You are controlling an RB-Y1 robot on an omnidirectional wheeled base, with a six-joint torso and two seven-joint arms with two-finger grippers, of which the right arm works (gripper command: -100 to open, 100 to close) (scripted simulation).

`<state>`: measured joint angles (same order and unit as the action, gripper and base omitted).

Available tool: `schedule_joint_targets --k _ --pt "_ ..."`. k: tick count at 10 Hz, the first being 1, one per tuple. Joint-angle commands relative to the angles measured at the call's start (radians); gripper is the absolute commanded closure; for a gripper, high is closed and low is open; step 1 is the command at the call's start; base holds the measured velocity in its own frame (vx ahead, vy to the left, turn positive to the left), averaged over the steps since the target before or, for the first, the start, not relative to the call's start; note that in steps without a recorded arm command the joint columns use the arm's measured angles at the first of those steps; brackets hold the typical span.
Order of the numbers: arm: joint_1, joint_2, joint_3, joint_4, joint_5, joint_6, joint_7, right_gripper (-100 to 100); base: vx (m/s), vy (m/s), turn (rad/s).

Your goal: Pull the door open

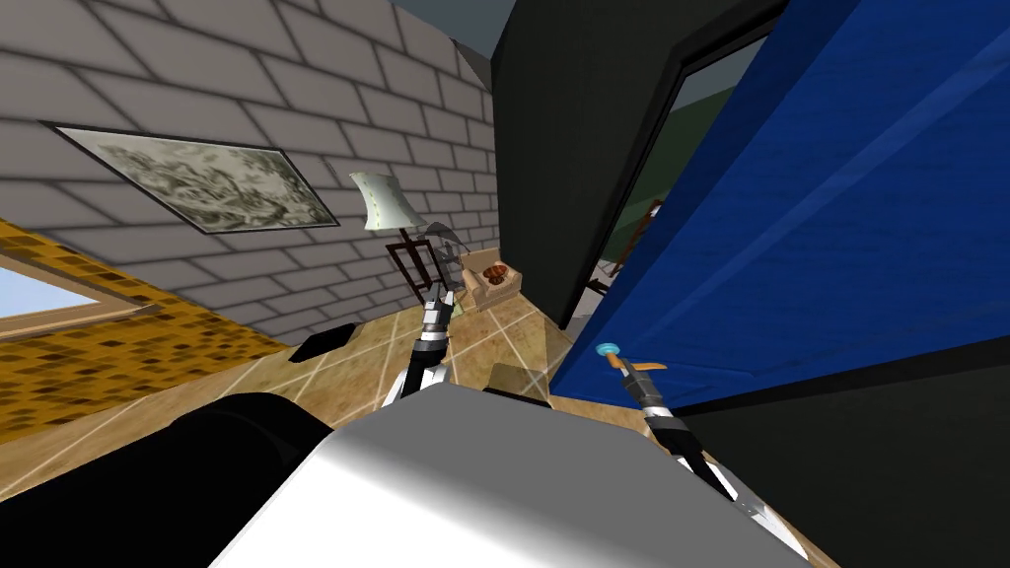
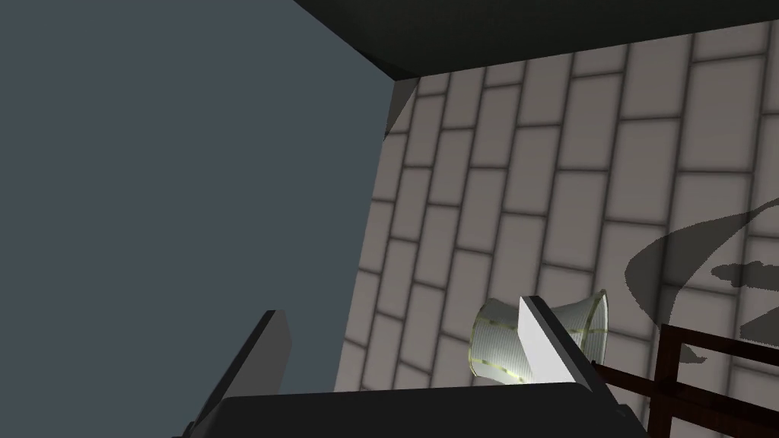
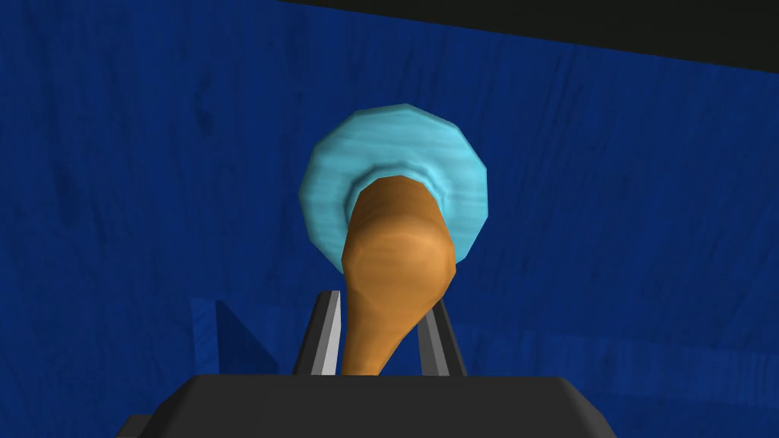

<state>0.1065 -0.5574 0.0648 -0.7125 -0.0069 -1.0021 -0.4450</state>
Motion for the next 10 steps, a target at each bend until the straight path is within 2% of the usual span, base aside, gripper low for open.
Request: schedule_joint_targets --k 1,5,6,10 --pt "0.011 -0.012 0.002 0.011 0.001 -0.034 -0.008 100 -0.151 -0.057 0.128" --pt "0.037 -0.035 0.01 0.03 0.003 -0.095 -0.027 100 -0.154 -0.082 0.144" --pt "0.034 -0.028 0.014 0.022 0.005 -0.08 -0.026 100 -0.072 -0.019 0.025" --pt "0.066 -0.044 0.016 0.044 0.004 -0.143 -0.035 100 -0.187 -0.081 0.185"
